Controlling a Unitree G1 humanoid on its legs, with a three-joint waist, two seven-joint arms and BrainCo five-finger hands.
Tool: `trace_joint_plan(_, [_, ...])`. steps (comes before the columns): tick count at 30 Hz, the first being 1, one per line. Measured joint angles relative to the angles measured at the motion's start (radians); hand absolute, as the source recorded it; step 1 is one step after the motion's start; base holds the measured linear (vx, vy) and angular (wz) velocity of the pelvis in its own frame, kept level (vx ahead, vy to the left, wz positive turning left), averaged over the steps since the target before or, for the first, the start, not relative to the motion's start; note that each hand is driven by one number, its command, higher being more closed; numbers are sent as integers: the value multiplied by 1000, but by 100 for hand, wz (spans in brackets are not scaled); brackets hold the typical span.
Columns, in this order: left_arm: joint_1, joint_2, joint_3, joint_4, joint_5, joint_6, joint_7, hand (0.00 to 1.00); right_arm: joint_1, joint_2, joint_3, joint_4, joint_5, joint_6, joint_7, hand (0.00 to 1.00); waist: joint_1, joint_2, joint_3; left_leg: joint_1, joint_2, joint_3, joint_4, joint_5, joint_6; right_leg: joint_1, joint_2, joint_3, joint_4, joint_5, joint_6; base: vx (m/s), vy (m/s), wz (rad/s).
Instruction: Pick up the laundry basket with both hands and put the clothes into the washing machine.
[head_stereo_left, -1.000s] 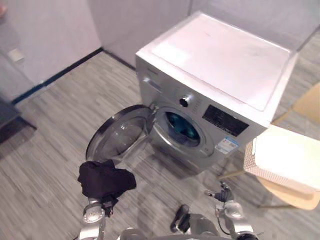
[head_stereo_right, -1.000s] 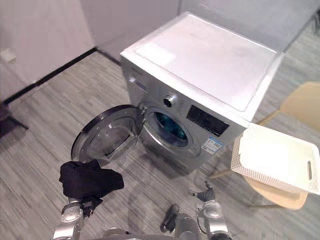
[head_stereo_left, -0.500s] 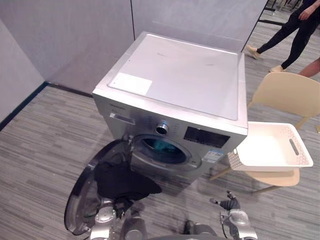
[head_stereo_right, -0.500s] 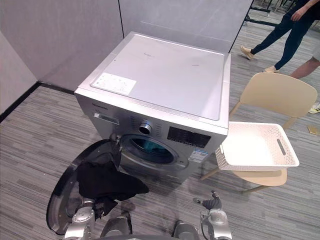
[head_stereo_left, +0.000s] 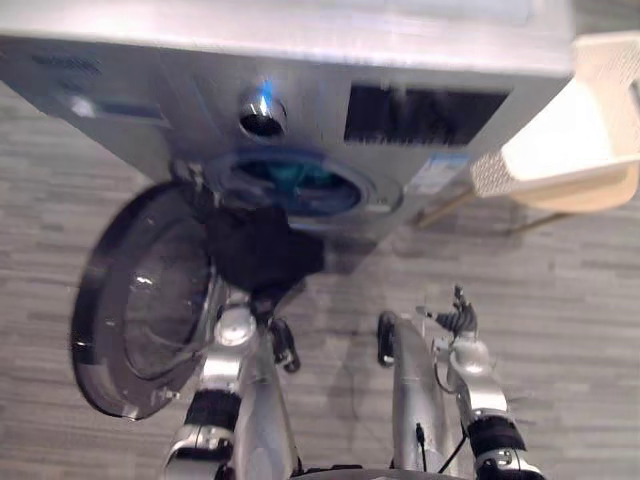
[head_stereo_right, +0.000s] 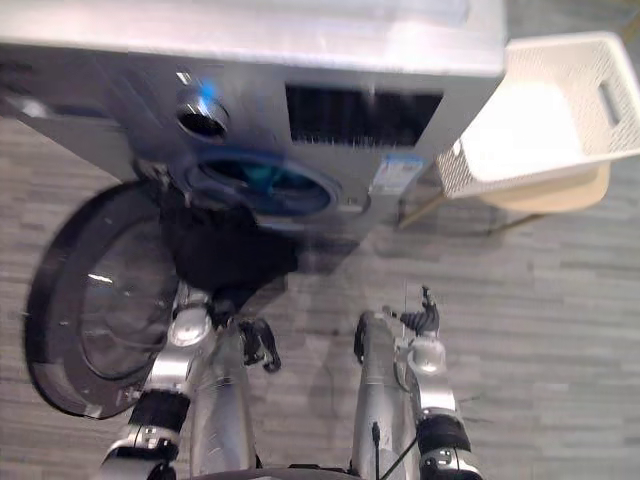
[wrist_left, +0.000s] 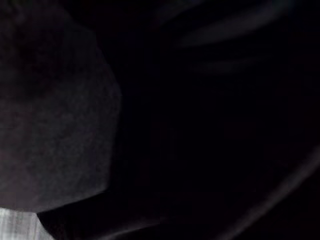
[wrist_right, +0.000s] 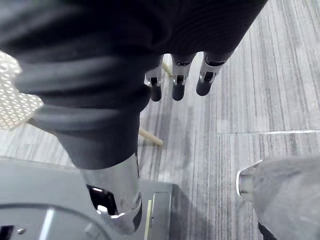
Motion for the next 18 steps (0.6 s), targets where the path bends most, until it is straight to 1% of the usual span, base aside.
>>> trace_joint_plan(1, [-45, 1, 0, -2, 0, 0, 12, 100, -22, 4, -1, -21, 6, 0, -13, 0, 1, 0, 11, -62, 9, -14, 55, -10, 9, -61, 0, 2, 57, -10, 3, -103, -50, -3])
trace_joint_plan(2, [-62, 1, 0, -7, 0, 0, 22, 100, -32, 8, -1, -36, 7, -1, -19, 0, 1, 0, 11, -99, 15, -19, 85, -17, 11, -97, 1, 5, 89, -18, 4, -92, -60, -3])
trace_joint_plan(3, [-97, 3, -3, -15, 2, 0, 41, 100, -51, 12, -1, -58, 9, -4, -34, 0, 3, -1, 12, -169, 16, -33, 137, -29, 12, -168, 1, 13, 147, -32, 3, -76, -71, -3])
trace_joint_plan(4, [-122, 5, -5, -19, 4, 0, 54, 100, -61, 13, -1, -72, 17, -6, -36, 0, 4, -2, 18, -209, 18, -41, 171, -33, 15, -211, 2, 20, 186, -43, 7, -79, -91, 1])
trace_joint_plan(5, [-150, 14, -9, -21, 5, 1, 71, 100, -69, 14, -1, -78, 17, -12, -43, 0, 4, -2, 29, -246, 20, -53, 207, -39, 19, -244, 1, 22, 225, -55, 4, -48, -65, 2])
trace_joint_plan(7, [-191, 41, -16, -42, 6, 6, 93, 100, -69, 20, -2, -89, 18, -20, -60, 0, 3, -3, 30, -313, 29, -72, 256, -50, 21, -305, 6, 21, 275, -70, 5, -46, -67, -1])
trace_joint_plan(8, [-227, 63, -25, -59, 12, 7, 110, 100, -59, 24, -8, -113, 18, -21, -72, 0, 2, -4, 32, -349, 29, -84, 282, -57, 13, -338, 10, 22, 303, -77, 3, -58, -90, -2])
trace_joint_plan(9, [-247, 77, -30, -66, 18, 8, 120, 100, -53, 29, -16, -135, 19, -24, -74, 0, 1, -6, 33, -364, 29, -90, 294, -58, 13, -352, 10, 22, 317, -80, 1, -43, -71, 0])
trace_joint_plan(11, [-338, 124, -37, -88, 69, 11, 166, 100, -32, 31, -19, -179, 22, -56, -80, 0, -4, -11, 35, -408, 29, -111, 330, -60, 14, -392, 9, 20, 361, -96, -2, -37, -75, 5])
trace_joint_plan(12, [-364, 133, -38, -91, 86, 13, 180, 100, -27, 32, -19, -189, 25, -65, -80, 0, -5, -12, 35, -414, 29, -112, 335, -60, 14, -398, 9, 20, 370, -100, -3, -24, -70, 9])
trace_joint_plan(13, [-406, 149, -38, -101, 116, 17, 211, 100, -19, 32, -18, -203, 26, -80, -80, 0, -7, -12, 35, -425, 29, -116, 344, -60, 14, -409, 9, 20, 383, -103, -6, -19, -64, 5])
trace_joint_plan(15, [-472, 187, -40, -117, 158, 23, 260, 100, -18, 38, -17, -209, 26, -108, -81, 0, -22, -13, 35, -441, 29, -124, 351, -59, 14, -423, 10, 16, 393, -105, -9, -13, -62, 1])
trace_joint_plan(18, [-553, 218, -51, -117, 193, 34, 304, 100, -13, 39, -17, -213, 26, -135, -93, 0, -37, -14, 35, -467, 29, -134, 355, -58, 12, -441, 13, 8, 395, -105, -10, -1, -25, 0])
